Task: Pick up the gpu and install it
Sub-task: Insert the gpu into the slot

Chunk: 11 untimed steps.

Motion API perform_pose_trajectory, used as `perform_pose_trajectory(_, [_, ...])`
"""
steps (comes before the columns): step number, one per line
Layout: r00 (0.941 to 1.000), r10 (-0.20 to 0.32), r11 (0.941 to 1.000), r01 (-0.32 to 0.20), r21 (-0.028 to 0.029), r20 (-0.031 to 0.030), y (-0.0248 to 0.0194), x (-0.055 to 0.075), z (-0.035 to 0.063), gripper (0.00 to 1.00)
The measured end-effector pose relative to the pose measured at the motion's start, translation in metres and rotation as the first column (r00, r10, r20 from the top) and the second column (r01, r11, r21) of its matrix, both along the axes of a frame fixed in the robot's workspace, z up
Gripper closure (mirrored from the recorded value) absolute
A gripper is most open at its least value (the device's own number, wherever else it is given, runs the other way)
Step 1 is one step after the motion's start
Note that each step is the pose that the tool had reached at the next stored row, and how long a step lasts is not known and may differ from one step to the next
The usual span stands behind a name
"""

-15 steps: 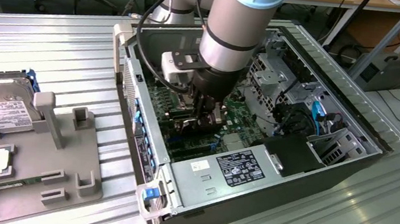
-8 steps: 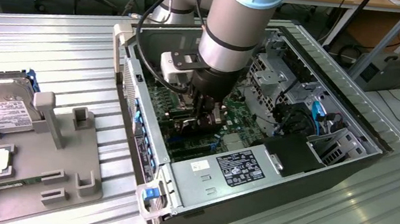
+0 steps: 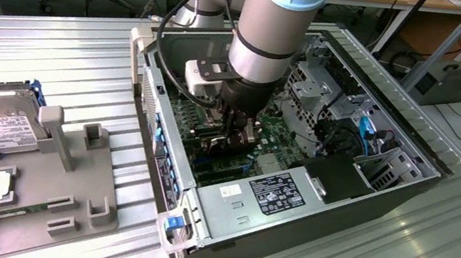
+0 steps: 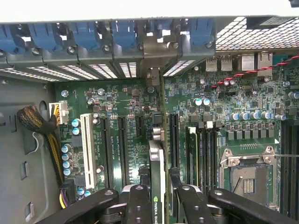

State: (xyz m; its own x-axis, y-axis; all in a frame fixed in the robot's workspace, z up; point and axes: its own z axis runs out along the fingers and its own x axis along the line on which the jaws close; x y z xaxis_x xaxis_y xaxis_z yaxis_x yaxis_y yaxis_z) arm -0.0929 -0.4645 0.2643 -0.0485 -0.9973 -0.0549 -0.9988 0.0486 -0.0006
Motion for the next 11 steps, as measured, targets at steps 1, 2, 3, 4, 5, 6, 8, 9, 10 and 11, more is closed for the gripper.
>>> perform_pose_trajectory(1, [1.0,0.0,1.0,0.0,0.0,0.0,0.0,0.0,0.0,0.73])
perform_pose_trajectory(2, [1.0,0.0,1.0,0.0,0.0,0.0001,0.0,0.0,0.0,0.73])
perform_pose_trajectory(3, [1.0,0.0,1.0,0.0,0.0,0.0001,0.0,0.0,0.0,0.73])
perform_pose_trajectory(4, [1.0,0.0,1.0,0.0,-0.0001,0.0001,0.0,0.0,-0.0001,0.73])
perform_pose_trajectory(5, [1.0,0.0,1.0,0.0,-0.0001,0.0,0.0,0.0,-0.0001,0.73])
perform_pose_trajectory(6, [1.0,0.0,1.0,0.0,0.0,0.0,0.0,0.0,-0.0002,0.73])
perform_pose_trajectory(8, [1.0,0.0,1.0,0.0,0.0,0.0001,0.0,0.0,-0.0009,0.73])
perform_pose_trajectory(9, [1.0,0.0,1.0,0.0,-0.0001,0.0001,0.0,-0.0001,-0.001,0.73])
perform_pose_trajectory(10, [1.0,0.0,1.0,0.0,-0.0001,0.0,0.0,-0.0001,-0.001,0.73])
perform_pose_trajectory(11, [1.0,0.0,1.0,0.0,-0.0001,0.0,0.0,-0.0002,-0.001,0.73])
